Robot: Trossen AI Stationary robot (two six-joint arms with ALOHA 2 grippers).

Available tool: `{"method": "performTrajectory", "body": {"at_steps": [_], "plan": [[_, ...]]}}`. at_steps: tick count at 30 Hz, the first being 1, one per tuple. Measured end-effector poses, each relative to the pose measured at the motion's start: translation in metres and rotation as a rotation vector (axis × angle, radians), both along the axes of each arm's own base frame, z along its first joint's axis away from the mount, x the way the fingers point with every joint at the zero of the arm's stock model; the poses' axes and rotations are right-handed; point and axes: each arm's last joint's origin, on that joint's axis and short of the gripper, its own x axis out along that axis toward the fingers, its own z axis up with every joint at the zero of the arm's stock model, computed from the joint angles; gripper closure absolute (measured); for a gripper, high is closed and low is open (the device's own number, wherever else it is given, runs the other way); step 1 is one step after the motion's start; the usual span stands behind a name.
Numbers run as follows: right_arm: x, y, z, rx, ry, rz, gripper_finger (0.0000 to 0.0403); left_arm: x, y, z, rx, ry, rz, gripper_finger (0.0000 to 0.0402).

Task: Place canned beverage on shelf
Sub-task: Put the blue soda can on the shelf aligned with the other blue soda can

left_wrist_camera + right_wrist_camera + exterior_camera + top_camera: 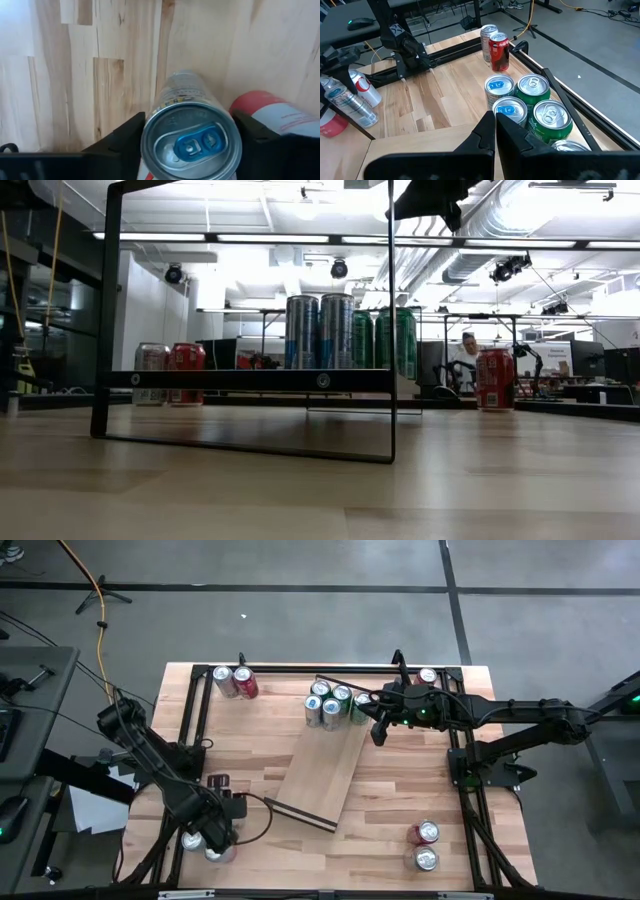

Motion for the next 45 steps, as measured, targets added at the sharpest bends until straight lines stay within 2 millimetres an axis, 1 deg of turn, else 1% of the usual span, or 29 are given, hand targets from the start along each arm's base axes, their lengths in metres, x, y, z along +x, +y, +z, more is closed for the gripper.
{"method": "performTrajectory", "body": {"at_steps": [2,5,7,11,14,17,20,22,25,28,31,35,41,45], "plan": [[0.000,0.000,0.000,0.000,0.000,0.000,0.0402,-0.001,0.001,0.002,-0.003,-0.002,0.000,0.0255],[0.000,0.000,0.000,0.000,0.001,0.000,0.0402,-0.003,0.004,0.005,-0.010,-0.010,0.001,0.0255],[0.000,0.000,0.000,0.000,0.001,0.000,0.0402,-0.005,0.009,0.012,-0.023,-0.022,0.008,0.0255],[0.000,0.000,0.000,0.000,0.001,0.000,0.0402,-0.011,0.025,0.028,-0.079,-0.034,0.018,0.0255],[0.000,0.000,0.000,0.000,0.001,0.000,0.0402,-0.019,0.044,0.047,-0.120,-0.023,0.053,0.0255],[0.000,0.000,0.000,0.000,0.002,0.000,0.0402,-0.027,0.069,0.076,-0.114,-0.061,0.122,0.0256],[0.000,0.000,0.000,0.000,0.002,0.000,0.0402,-0.032,0.095,0.104,-0.045,-0.155,0.214,0.0256],[0.000,0.000,0.000,0.000,0.002,0.000,0.0402,-0.032,0.111,0.120,-0.010,-0.258,0.274,0.0256],[0.000,0.000,0.000,0.001,0.001,0.000,0.0402,-0.026,0.135,0.135,0.057,-0.380,0.355,0.0256],[0.000,0.000,0.000,0.009,-0.002,-0.004,0.0402,-0.013,0.156,0.135,0.113,-0.397,0.404,0.0256],[0.000,0.000,-0.001,0.010,0.003,-0.004,0.0402,0.003,0.174,0.130,0.135,-0.359,0.428,0.0256],[0.000,0.000,-0.001,0.029,-0.005,-0.013,0.0402,0.028,0.191,0.122,0.123,-0.346,0.417,0.0256],[0.000,0.000,0.000,0.103,-0.034,-0.047,0.0402,0.065,0.199,0.109,-0.074,-0.383,0.368,0.0256],[0.000,0.001,-0.001,0.188,-0.057,-0.041,0.0402,0.083,0.201,0.099,-0.131,-0.369,0.334,0.0256]]}}
